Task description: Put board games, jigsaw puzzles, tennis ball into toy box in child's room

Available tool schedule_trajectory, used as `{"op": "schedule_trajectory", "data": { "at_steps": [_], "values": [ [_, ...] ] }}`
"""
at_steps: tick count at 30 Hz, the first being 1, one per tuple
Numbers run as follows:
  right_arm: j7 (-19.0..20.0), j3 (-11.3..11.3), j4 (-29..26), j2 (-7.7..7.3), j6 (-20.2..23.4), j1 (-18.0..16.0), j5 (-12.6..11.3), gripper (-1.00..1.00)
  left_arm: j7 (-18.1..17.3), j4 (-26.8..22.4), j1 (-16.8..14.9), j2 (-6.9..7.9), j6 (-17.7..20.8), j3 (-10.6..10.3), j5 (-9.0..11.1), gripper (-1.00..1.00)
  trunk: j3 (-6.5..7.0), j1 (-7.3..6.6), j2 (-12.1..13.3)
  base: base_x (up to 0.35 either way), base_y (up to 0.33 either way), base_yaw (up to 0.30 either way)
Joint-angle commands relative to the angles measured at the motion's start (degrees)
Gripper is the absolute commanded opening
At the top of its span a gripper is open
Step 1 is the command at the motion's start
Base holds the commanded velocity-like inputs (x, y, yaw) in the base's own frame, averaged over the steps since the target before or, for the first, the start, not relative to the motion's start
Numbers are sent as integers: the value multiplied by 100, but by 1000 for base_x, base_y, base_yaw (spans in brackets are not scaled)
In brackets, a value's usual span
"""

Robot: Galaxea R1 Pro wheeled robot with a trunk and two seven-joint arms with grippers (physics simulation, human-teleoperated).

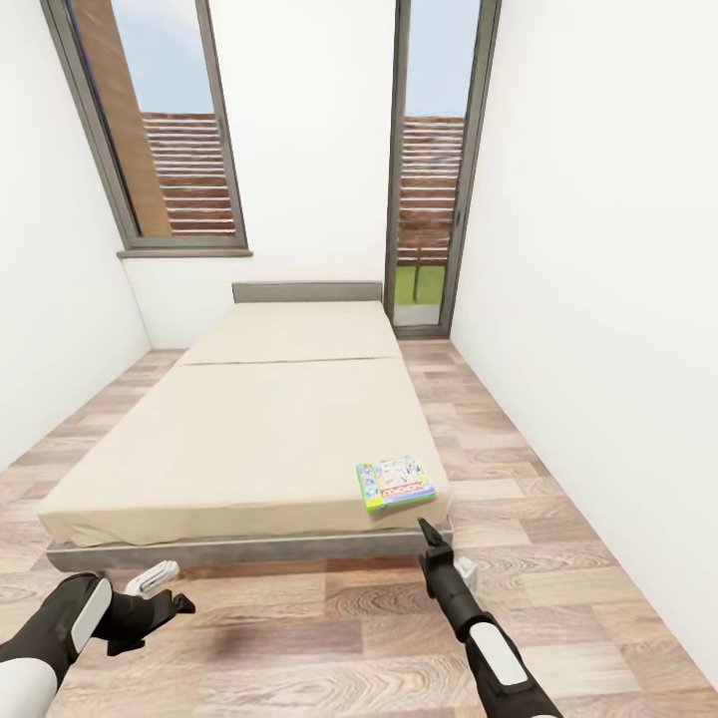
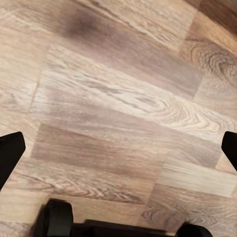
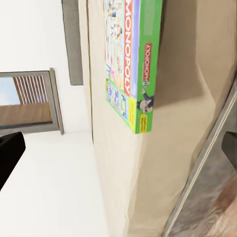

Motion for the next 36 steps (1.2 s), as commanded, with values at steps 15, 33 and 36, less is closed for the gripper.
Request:
{"op": "schedule_trajectory", "data": {
  "at_steps": [15, 33, 36],
  "values": [
    [16, -118, 0, 6, 59, -4, -55, 100, -26, -3, -5, 8, 36, 24, -13, 100, -96, 110, -204, 0, 0, 0],
    [7, -120, 17, 6, 59, -161, -285, 100, -29, -3, -4, -1, 32, 12, -4, 100, -96, 110, -204, 81, 29, 0],
    [7, -122, 18, 6, 59, -162, -291, 100, -32, -3, -5, -1, 28, 12, -4, 100, -96, 110, -204, 190, 43, 0]
  ]
}}
